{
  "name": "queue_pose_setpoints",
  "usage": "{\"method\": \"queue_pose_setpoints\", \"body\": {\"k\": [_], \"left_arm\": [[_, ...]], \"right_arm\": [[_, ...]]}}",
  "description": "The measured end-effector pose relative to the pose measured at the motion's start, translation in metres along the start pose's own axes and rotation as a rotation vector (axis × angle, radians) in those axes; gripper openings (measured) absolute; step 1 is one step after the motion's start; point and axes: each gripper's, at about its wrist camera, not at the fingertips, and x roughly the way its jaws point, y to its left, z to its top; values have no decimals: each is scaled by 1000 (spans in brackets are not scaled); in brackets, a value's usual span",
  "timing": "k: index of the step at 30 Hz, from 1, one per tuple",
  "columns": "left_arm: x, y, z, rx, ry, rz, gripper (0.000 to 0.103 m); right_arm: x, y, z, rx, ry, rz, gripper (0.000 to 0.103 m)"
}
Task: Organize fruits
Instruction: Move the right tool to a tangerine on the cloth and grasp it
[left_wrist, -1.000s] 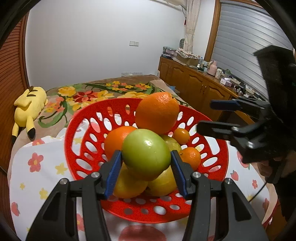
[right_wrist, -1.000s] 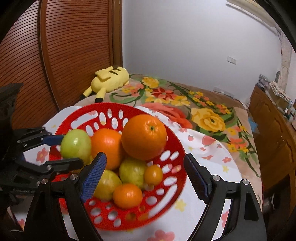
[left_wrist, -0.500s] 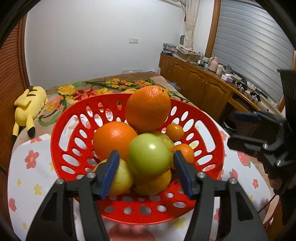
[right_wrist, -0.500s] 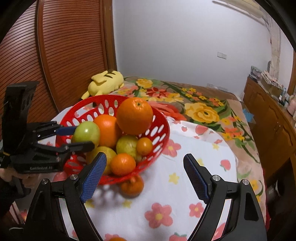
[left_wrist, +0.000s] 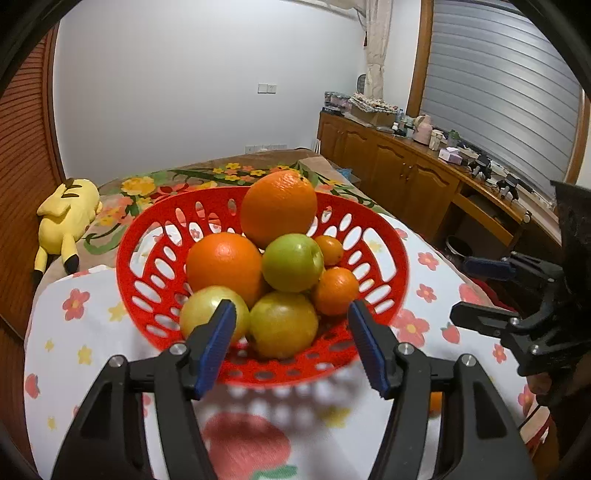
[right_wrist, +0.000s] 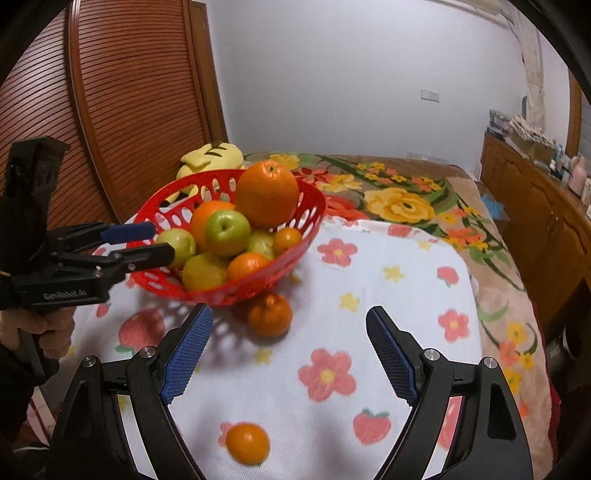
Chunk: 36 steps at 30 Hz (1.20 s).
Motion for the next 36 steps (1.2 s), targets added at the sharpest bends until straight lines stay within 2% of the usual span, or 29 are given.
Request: {"method": "queue_pose_setpoints", "body": {"k": [11,18,25,33,34,36], "left_arm": [[-21,-16,-41,-4,3,-3,66],[-17,-18,-67,-23,26,-18,66],[-7,-22,-79,-24,58,-20,66],[0,-31,-78,-28,60,-30,66],[2,-32,-78,-30,63,-30,66],[6,-35,-77,-37,67,-31,66]], "right_arm": [[-13,10,-47,35,9,1,84],[-1,14,-68,51,55,15,78],[7,21,-82,47,96,22,73],[16,24,-91,36,138,33,57],[18,24,-92,34,147,37,53],[19,25,-93,27,153,54,33]]}}
